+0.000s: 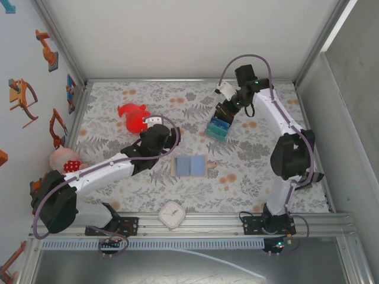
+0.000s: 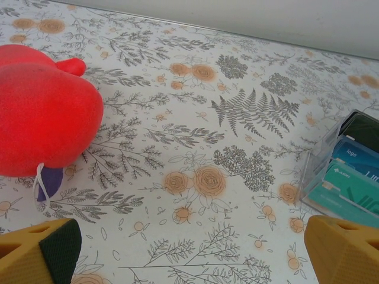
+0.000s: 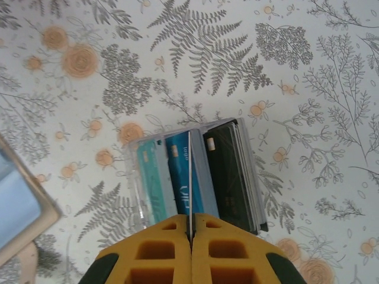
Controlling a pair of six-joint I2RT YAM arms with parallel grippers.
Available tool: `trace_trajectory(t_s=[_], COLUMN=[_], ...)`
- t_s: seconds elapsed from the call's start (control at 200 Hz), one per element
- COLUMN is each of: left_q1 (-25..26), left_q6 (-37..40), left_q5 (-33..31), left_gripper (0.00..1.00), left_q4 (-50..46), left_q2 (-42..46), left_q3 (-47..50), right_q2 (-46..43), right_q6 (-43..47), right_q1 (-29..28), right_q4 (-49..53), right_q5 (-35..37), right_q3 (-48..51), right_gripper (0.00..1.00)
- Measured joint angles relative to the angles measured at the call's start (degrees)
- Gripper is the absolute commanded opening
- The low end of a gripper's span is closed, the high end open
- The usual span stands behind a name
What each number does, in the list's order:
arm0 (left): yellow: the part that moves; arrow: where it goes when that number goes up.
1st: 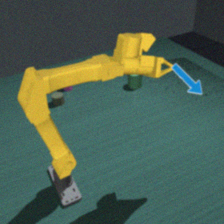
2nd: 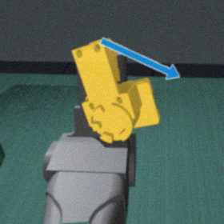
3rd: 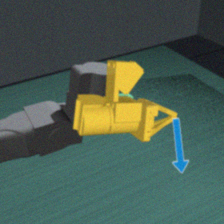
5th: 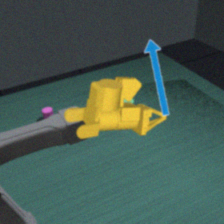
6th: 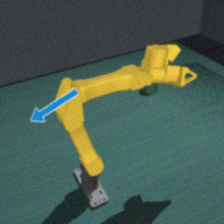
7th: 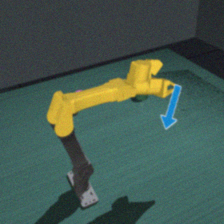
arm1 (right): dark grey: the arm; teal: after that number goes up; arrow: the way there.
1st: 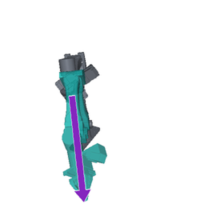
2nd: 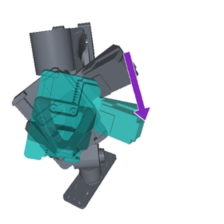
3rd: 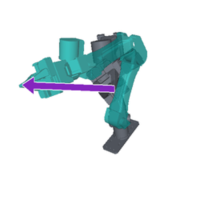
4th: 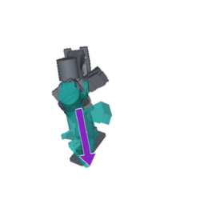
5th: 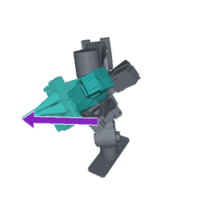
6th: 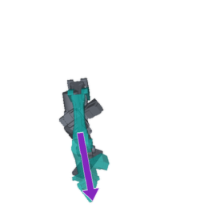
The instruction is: Take the credit cards out of the card holder
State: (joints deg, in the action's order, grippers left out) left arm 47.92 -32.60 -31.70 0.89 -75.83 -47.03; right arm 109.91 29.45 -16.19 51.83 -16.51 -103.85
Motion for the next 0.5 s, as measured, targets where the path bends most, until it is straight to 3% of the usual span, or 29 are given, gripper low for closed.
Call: trace_trajectory(t_s=[0.501], left_q1=[0.00], left_q6=[1.81], left_q5=[0.24], left_gripper=[0.97], left_q4=[2.05], left_q2=[0.00], left_q3=[0.07], right_q2=[8.00], right_q6=[4.39], right_q1=[0.42], right_q4=[2.03], right_q5=[3.37], right_q3=[-7.19], right_gripper=[0.00])
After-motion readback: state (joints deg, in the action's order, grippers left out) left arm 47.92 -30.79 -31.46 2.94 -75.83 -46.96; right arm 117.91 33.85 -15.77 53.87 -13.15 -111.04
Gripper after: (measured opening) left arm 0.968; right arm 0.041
